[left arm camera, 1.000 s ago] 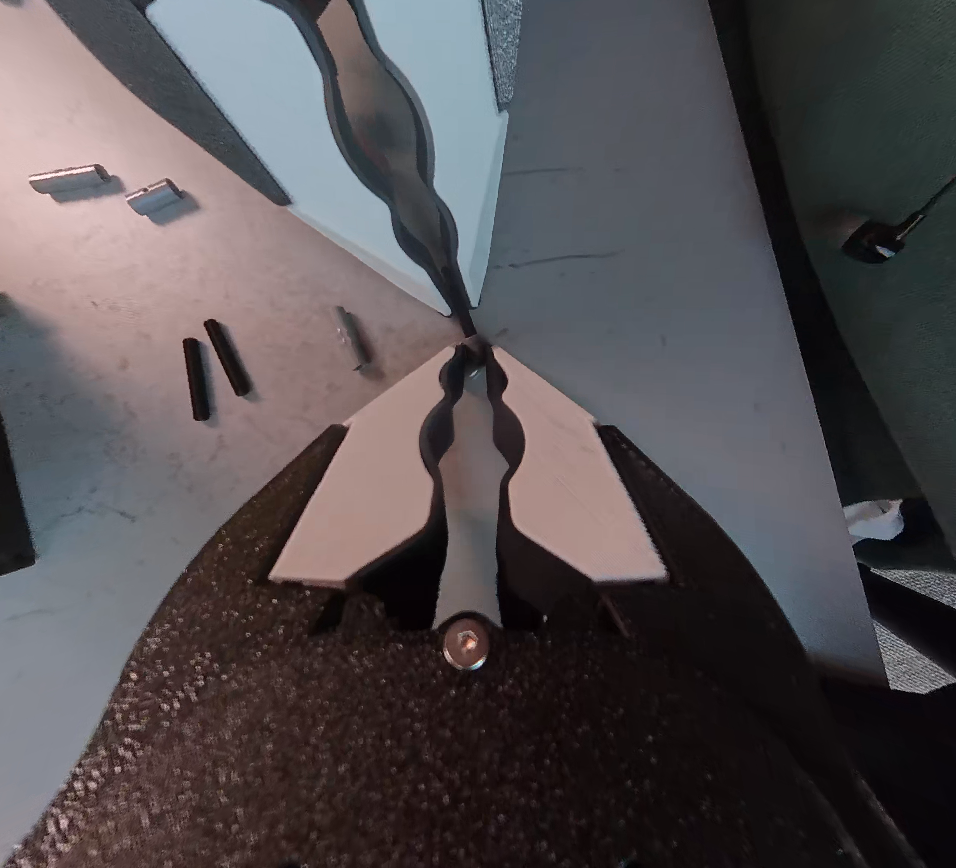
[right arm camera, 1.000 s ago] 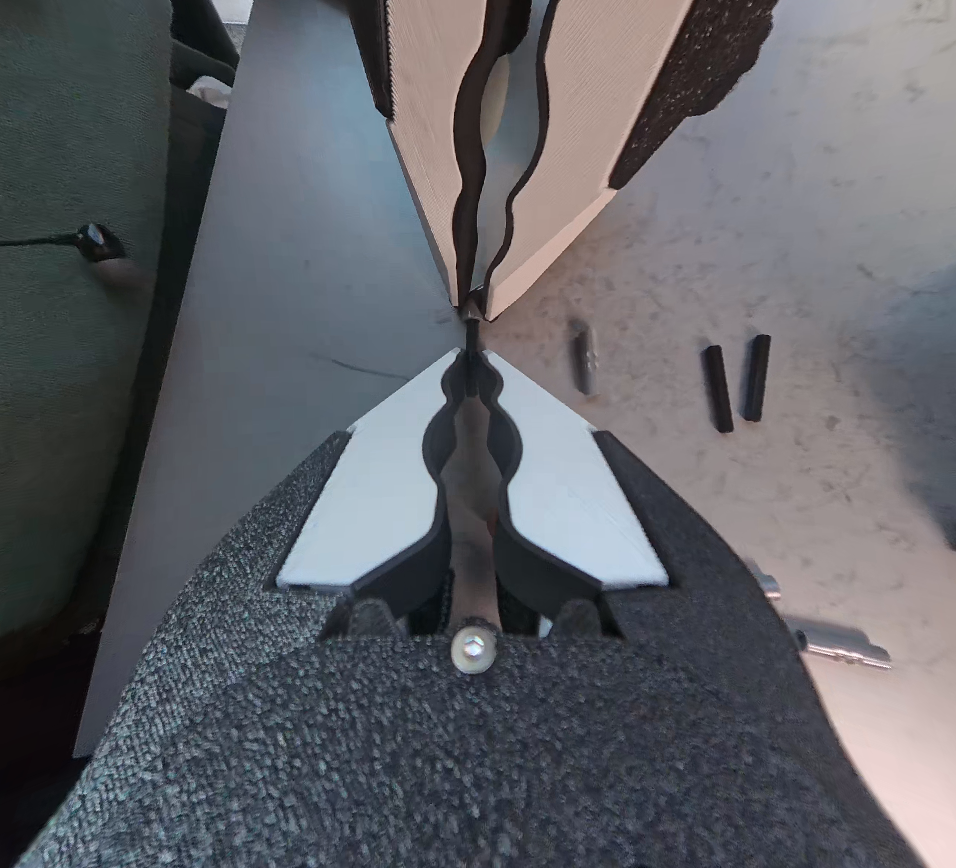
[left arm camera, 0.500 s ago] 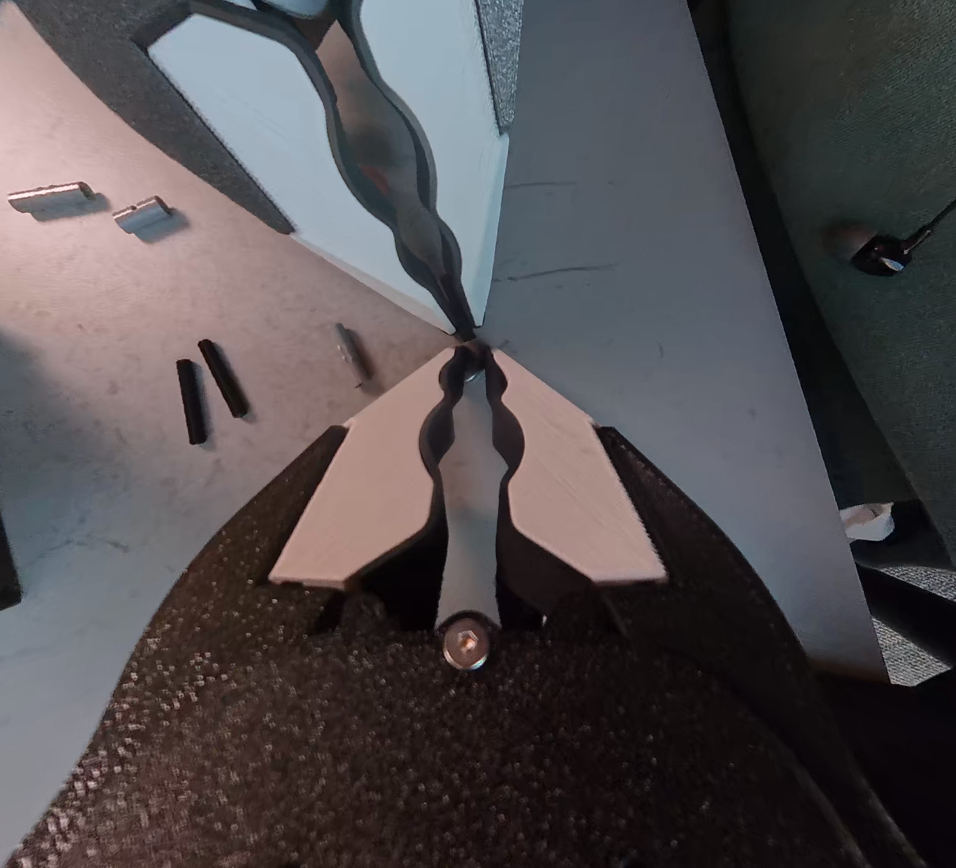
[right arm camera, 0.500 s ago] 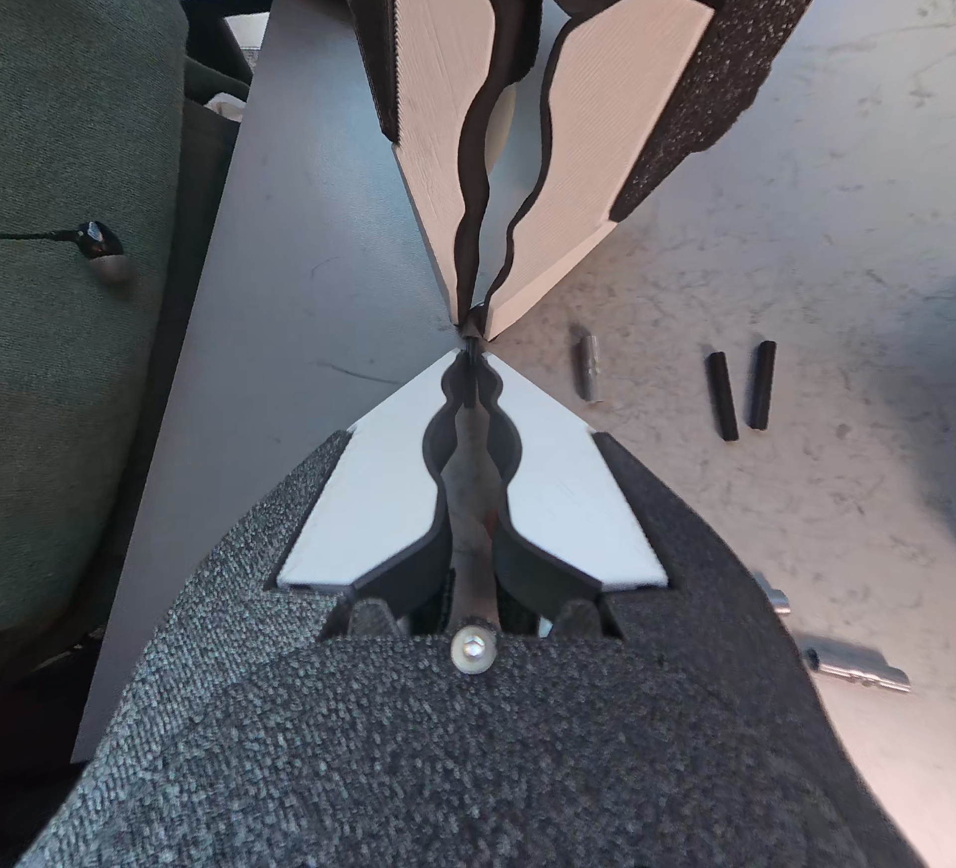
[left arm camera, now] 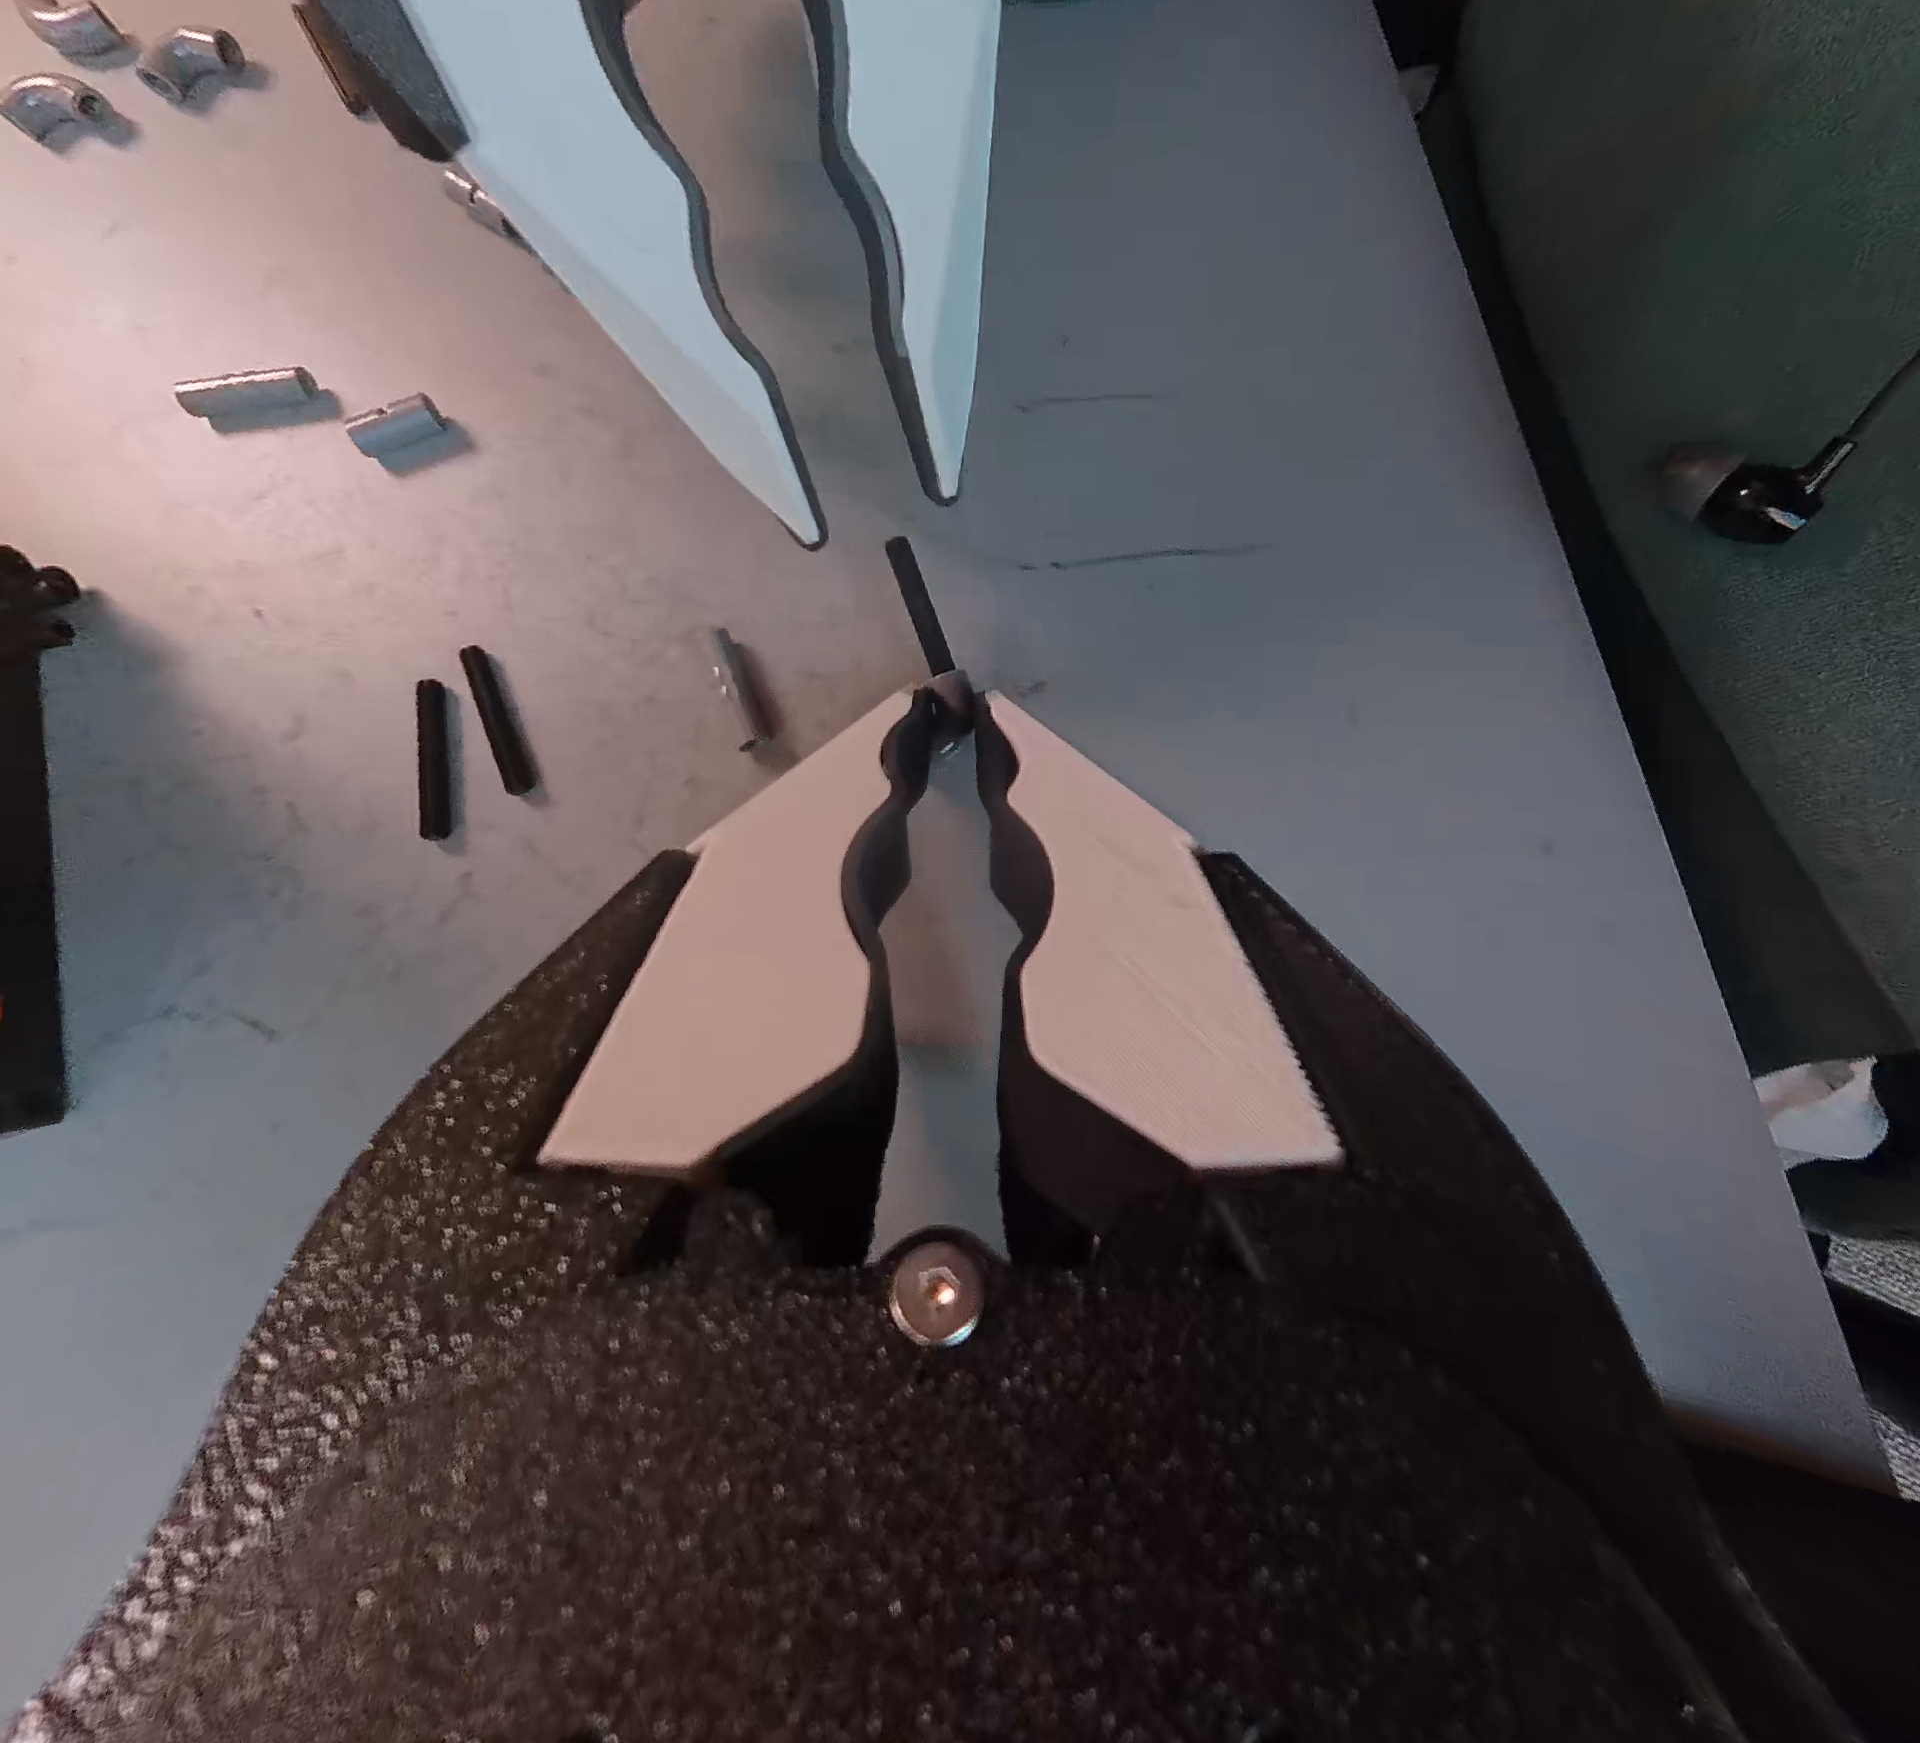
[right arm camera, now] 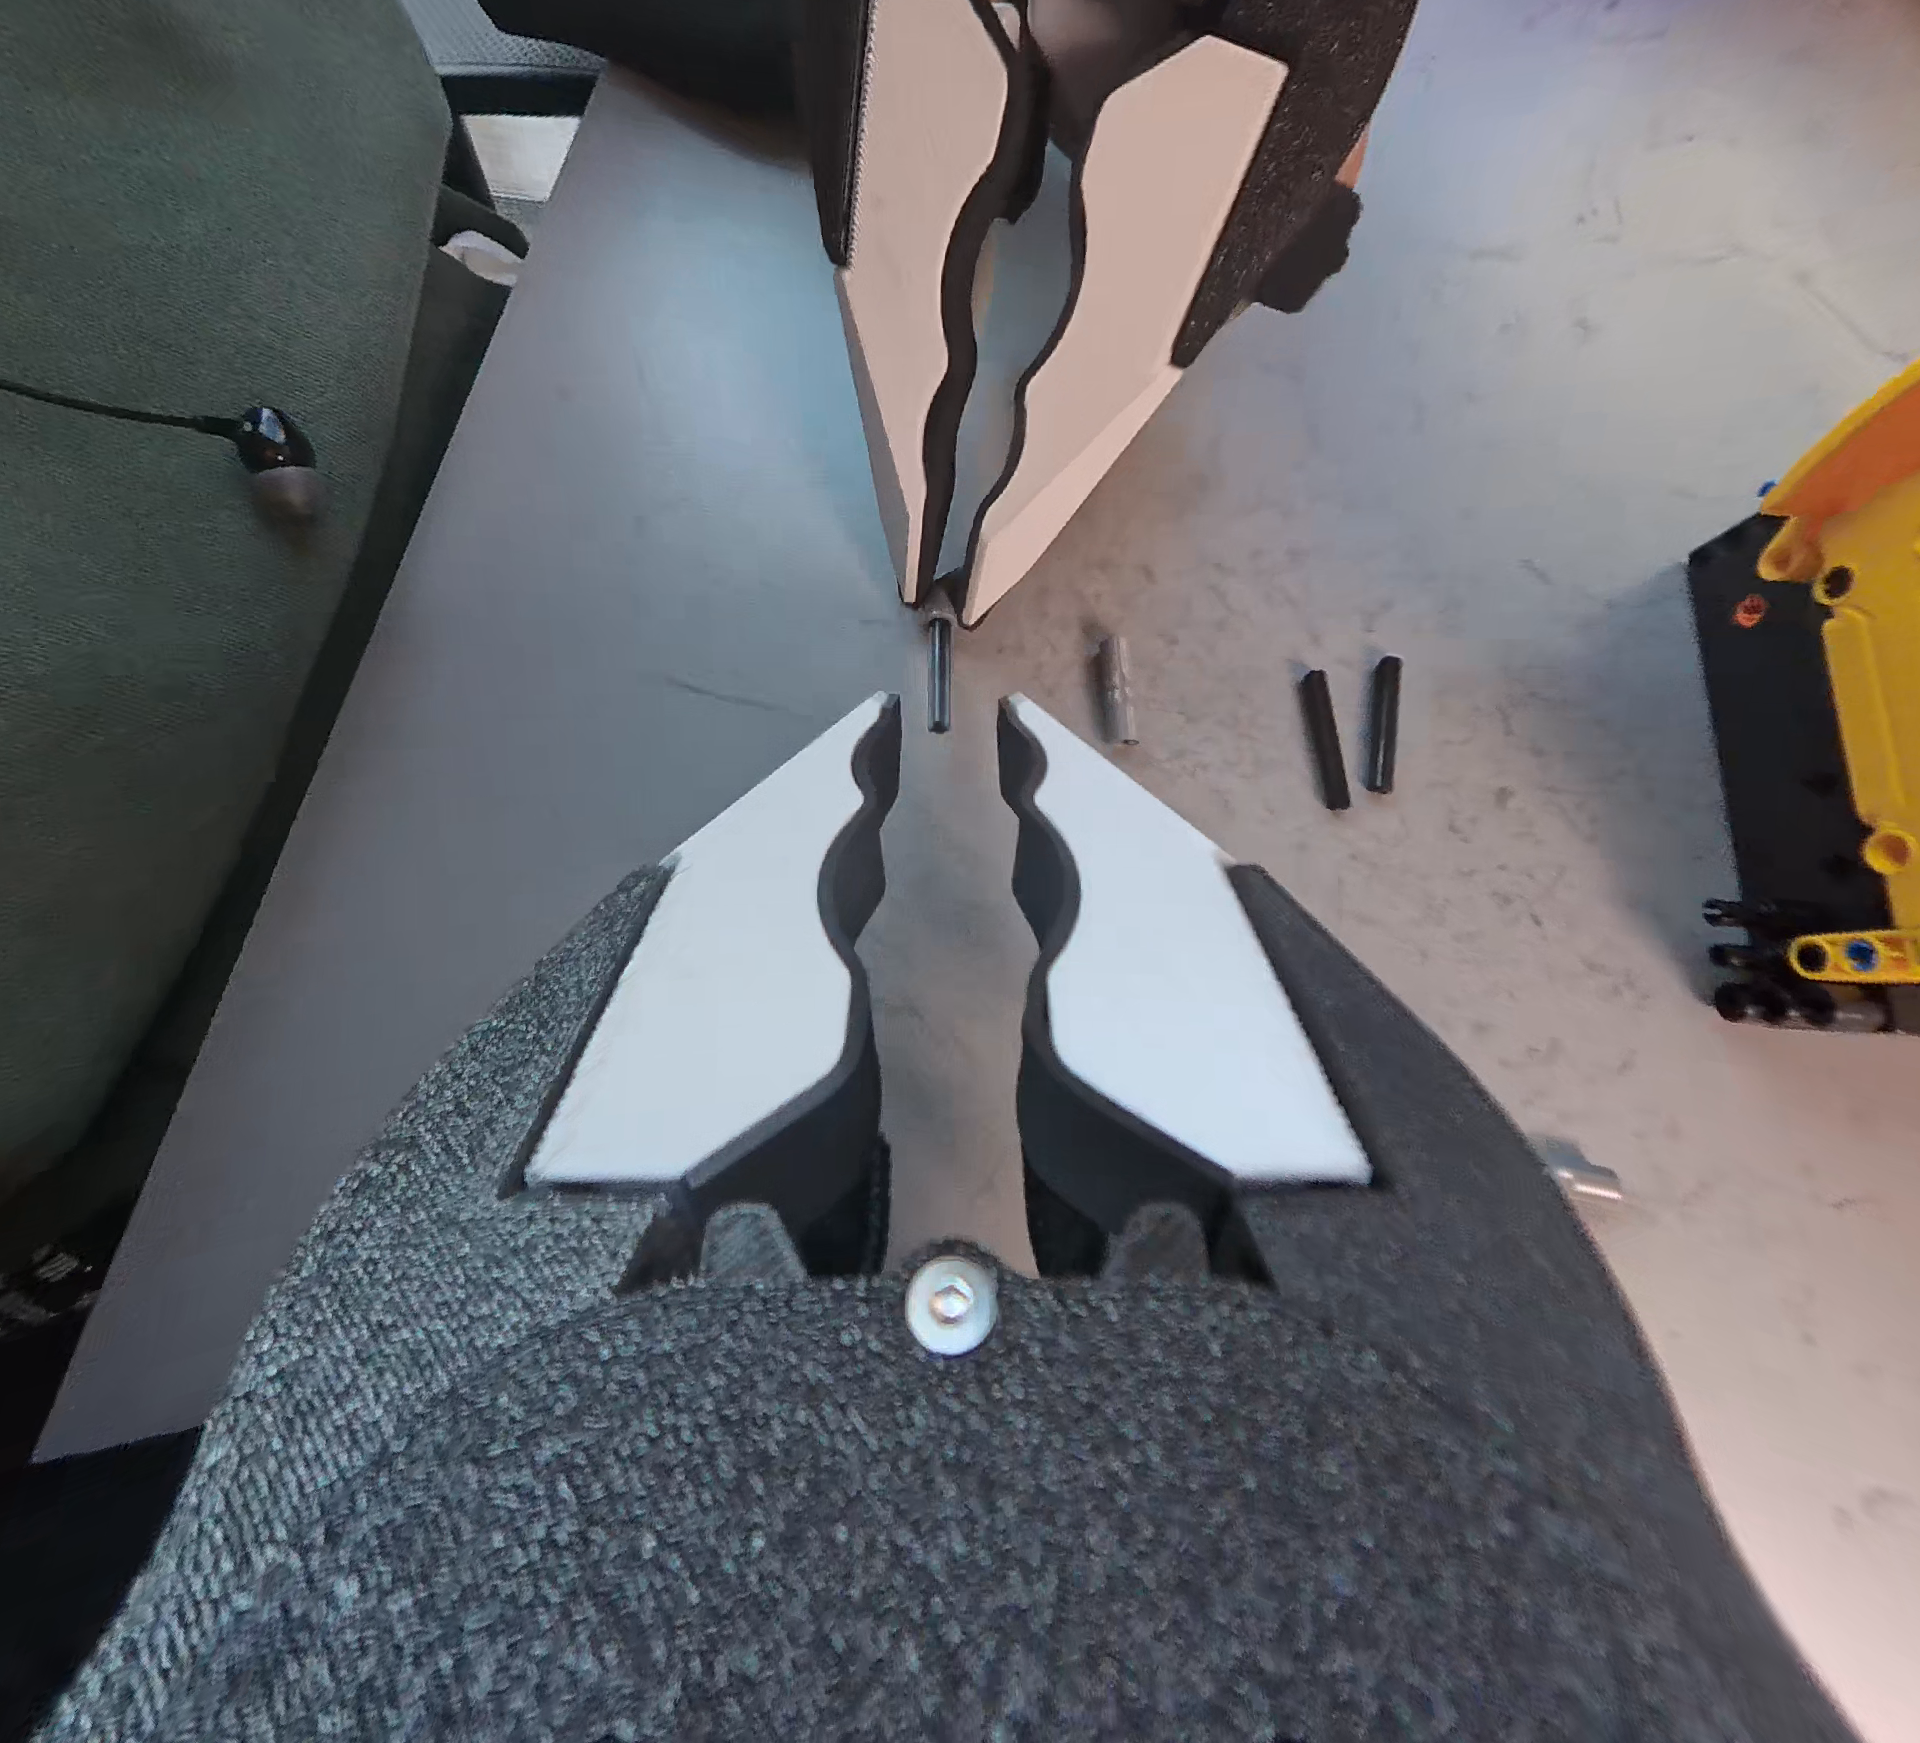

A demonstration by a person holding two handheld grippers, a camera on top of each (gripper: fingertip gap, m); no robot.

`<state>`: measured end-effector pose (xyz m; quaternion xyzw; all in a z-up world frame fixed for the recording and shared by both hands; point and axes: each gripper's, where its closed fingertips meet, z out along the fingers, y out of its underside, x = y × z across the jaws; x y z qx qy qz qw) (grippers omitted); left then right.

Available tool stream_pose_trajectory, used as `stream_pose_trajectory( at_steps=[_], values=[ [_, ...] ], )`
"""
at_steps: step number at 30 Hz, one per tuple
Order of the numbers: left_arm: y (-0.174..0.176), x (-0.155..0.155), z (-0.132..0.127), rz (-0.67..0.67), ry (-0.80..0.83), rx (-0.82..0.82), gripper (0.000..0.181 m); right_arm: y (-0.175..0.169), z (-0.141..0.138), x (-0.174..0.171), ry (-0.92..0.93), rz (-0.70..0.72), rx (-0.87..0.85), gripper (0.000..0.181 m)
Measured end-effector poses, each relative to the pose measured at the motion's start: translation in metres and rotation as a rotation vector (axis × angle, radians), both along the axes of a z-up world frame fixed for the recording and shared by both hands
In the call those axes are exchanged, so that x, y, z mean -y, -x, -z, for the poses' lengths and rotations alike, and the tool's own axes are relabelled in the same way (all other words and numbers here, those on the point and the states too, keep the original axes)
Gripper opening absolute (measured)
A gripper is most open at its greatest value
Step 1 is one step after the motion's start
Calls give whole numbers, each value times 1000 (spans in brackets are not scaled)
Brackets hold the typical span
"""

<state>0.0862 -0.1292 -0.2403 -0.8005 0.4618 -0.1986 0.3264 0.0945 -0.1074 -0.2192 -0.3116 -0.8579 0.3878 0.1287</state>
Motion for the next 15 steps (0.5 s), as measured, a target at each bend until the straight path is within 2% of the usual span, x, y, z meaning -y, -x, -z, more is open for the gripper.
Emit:
stream_pose_trajectory(
  at_steps=[3, 8, 15],
  values=[
    [1, -3, -5, -9, -23, 23, 7, -1, 8, -2, -25, -7, 10, 17],
    [1, -6, -12, -22, -46, 56, 6, 5, 6, 3, -3, -10, -31, 4],
    [6, -8, -12, -49, -31, 71, 6, 12, 1, 2, 10, 5, -88, 5]
  ],
)
